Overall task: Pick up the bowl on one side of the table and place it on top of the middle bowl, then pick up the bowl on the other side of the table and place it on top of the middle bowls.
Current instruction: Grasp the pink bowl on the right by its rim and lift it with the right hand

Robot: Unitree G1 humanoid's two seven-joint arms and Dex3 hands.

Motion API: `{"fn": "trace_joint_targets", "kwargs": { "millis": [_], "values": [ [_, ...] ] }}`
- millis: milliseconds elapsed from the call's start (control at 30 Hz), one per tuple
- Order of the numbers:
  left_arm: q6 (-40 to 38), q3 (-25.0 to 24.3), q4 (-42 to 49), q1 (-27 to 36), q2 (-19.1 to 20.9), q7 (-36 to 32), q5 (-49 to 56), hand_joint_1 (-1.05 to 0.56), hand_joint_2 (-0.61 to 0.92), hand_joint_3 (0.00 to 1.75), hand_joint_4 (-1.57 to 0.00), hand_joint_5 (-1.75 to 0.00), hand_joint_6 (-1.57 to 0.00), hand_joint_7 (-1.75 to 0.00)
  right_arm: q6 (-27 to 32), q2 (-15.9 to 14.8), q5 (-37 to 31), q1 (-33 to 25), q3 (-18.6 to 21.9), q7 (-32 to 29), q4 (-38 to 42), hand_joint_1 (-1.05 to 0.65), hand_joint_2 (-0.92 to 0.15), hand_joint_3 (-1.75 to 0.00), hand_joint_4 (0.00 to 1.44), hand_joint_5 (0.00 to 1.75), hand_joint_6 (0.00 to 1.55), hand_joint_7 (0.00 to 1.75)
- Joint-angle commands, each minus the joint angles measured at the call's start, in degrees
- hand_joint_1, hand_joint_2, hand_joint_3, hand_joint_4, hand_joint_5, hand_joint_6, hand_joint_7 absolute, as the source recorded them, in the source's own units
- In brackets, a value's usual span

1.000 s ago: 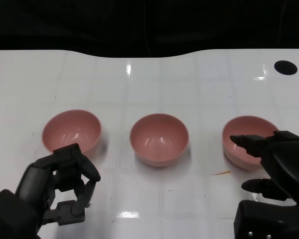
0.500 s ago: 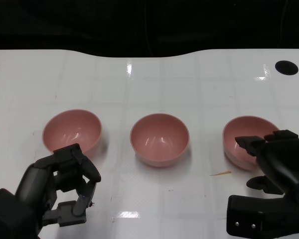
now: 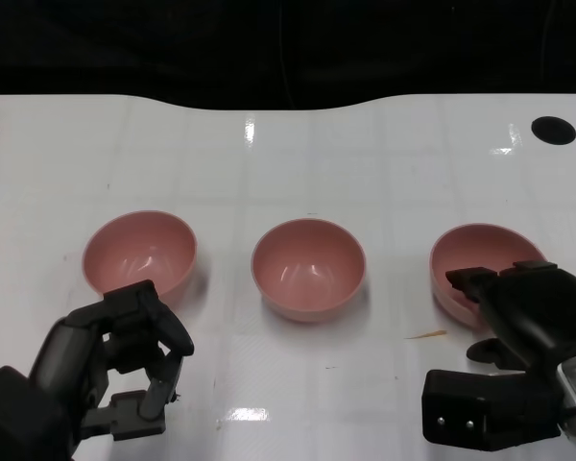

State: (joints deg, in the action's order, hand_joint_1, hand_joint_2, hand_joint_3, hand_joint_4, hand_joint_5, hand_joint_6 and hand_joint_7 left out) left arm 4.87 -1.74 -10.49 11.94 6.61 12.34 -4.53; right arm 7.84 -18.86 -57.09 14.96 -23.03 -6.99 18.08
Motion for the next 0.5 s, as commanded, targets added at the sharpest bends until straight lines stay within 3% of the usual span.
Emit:
{"fn": "trace_joint_targets", "kwargs": {
  "millis": [33, 167, 367, 433, 500],
  "values": [
    [-2.29, -0.33, -2.82, 0.97, 0.47, -0.79, 0.03, -0.11, 0.45, 1.25, -0.84, -1.74, -0.82, -1.47, 0.41, -0.18, 0.33, 1.49, -1.05, -0.38, 2.32, -0.50, -0.90, -0.01, 0.69, 0.19, 0.62, 0.02],
    [-1.92, -0.81, -2.08, 0.64, 0.11, 0.11, -1.79, -0.10, 0.47, 1.21, -0.84, -1.74, -0.84, -1.42, 0.63, -0.03, 0.55, 2.91, -2.38, -0.69, 4.51, -0.48, -0.92, -0.02, 0.90, 0.24, 0.71, 0.05],
    [-2.20, -0.79, -1.83, 0.59, 0.21, -0.05, -2.06, -0.08, 0.48, 1.21, -0.83, -1.73, -0.84, -1.39, -0.94, -0.07, 1.72, 4.38, -3.03, -3.08, 7.92, -0.41, -0.92, -0.03, 1.08, 0.39, 0.87, 0.06],
    [-1.21, -0.77, -1.28, 0.46, 0.31, 0.05, -1.76, -0.09, 0.47, 1.21, -0.83, -1.73, -0.85, -1.39, -1.77, 0.04, 2.28, 4.74, -2.96, -4.92, 9.13, -0.32, -0.92, -0.03, 0.89, 0.95, 0.96, 0.04],
    [-1.05, -0.75, -1.16, 0.41, 0.31, -0.05, -1.65, -0.09, 0.47, 1.21, -0.82, -1.73, -0.85, -1.39, -2.84, 0.07, 2.74, 5.14, -2.92, -7.48, 10.49, -0.29, -0.92, -0.03, 0.83, 1.12, 0.99, 0.03]
  ]
}}
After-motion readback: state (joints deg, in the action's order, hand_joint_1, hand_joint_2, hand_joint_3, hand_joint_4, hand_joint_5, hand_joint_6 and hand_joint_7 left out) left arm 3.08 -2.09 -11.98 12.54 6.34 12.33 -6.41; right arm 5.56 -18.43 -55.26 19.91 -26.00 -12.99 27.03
